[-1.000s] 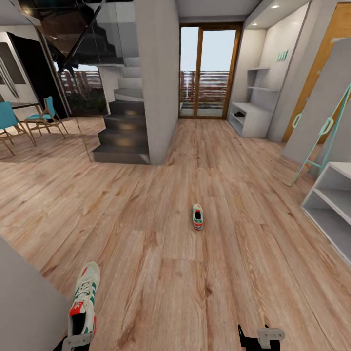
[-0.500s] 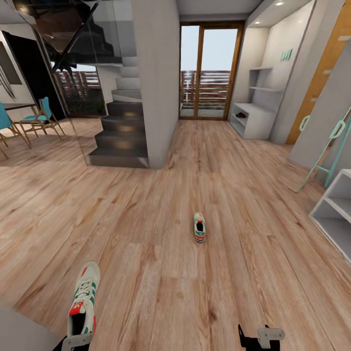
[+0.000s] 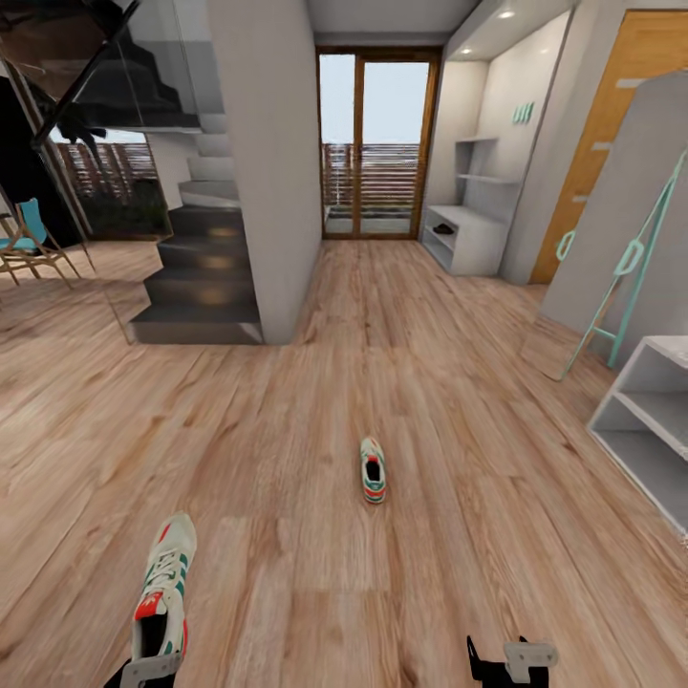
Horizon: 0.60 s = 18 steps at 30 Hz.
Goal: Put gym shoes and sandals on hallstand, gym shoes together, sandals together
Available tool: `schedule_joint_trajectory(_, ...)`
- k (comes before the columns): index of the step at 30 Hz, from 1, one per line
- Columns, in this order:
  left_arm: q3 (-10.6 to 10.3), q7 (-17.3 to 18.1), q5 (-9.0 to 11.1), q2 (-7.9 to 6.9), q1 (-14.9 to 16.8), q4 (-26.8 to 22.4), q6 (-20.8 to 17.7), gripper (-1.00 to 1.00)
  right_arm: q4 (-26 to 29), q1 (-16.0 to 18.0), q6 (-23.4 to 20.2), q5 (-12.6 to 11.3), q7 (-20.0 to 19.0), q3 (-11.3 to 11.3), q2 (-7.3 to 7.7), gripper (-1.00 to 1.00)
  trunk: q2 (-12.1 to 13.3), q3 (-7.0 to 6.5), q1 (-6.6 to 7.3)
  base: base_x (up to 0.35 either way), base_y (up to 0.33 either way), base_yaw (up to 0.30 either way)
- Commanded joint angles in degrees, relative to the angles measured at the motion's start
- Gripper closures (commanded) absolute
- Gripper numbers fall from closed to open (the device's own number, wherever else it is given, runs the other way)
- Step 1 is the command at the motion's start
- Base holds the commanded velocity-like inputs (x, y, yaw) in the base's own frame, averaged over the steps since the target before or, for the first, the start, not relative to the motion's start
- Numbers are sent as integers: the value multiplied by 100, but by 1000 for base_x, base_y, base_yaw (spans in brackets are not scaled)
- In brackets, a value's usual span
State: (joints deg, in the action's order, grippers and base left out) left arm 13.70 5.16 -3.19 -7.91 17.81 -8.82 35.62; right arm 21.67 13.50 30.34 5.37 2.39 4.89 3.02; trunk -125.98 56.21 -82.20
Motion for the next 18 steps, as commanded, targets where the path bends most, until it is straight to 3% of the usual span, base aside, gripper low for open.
schedule_joint_trajectory(1,54,38,-29,0,3,3,15,100,-6,4,16,57,25,21,-3,-100,-2,1,-3,339,0,-157)
schedule_joint_trajectory(9,57,38,-31,0,3,3,15,100,-11,3,16,59,25,21,-3,-100,-2,-5,-3,337,13,-29)
schedule_joint_trajectory(18,53,38,-32,0,3,3,15,100,-12,3,16,60,25,21,-3,-100,-2,-5,-3,291,180,-1)
